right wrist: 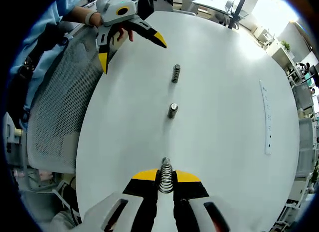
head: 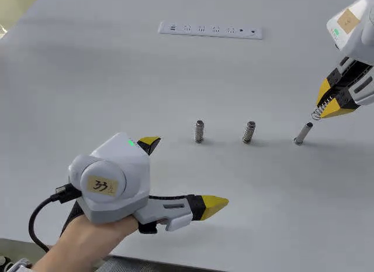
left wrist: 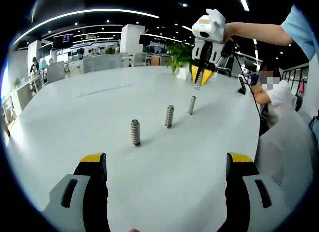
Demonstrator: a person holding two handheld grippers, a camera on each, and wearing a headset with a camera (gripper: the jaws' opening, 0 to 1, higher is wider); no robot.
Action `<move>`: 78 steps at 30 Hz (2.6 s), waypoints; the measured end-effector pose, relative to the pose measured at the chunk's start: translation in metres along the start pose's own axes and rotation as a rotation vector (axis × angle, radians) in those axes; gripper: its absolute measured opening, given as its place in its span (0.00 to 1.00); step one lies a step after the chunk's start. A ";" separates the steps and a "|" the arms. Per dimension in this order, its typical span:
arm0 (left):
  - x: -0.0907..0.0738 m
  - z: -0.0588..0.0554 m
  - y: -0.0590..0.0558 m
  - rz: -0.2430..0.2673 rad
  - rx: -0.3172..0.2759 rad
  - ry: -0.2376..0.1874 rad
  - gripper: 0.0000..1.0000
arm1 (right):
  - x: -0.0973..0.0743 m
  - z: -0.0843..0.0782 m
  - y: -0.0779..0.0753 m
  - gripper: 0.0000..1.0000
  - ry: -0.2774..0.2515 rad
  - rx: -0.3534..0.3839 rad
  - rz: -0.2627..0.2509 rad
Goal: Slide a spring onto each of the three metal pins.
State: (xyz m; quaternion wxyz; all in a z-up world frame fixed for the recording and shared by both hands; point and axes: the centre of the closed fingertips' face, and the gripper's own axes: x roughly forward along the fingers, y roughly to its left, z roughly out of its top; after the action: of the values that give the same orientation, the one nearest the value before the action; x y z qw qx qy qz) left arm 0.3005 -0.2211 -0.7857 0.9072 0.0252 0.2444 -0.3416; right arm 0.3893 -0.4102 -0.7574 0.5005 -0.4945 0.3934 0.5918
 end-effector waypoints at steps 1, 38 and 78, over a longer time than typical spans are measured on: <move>0.000 0.000 0.000 0.000 0.000 0.001 0.99 | 0.001 0.000 -0.001 0.07 0.002 0.000 0.001; 0.000 -0.004 0.006 0.014 -0.017 0.016 0.99 | 0.035 -0.008 -0.002 0.08 0.071 -0.026 0.054; 0.002 -0.007 0.003 -0.005 -0.025 0.025 0.99 | 0.075 -0.010 0.005 0.08 0.095 -0.009 0.062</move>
State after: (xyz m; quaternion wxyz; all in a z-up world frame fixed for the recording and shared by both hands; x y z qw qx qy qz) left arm 0.3011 -0.2186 -0.7930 0.9034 0.0176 0.2601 -0.3405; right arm 0.3859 -0.4055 -0.8331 0.4603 -0.5118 0.4295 0.5846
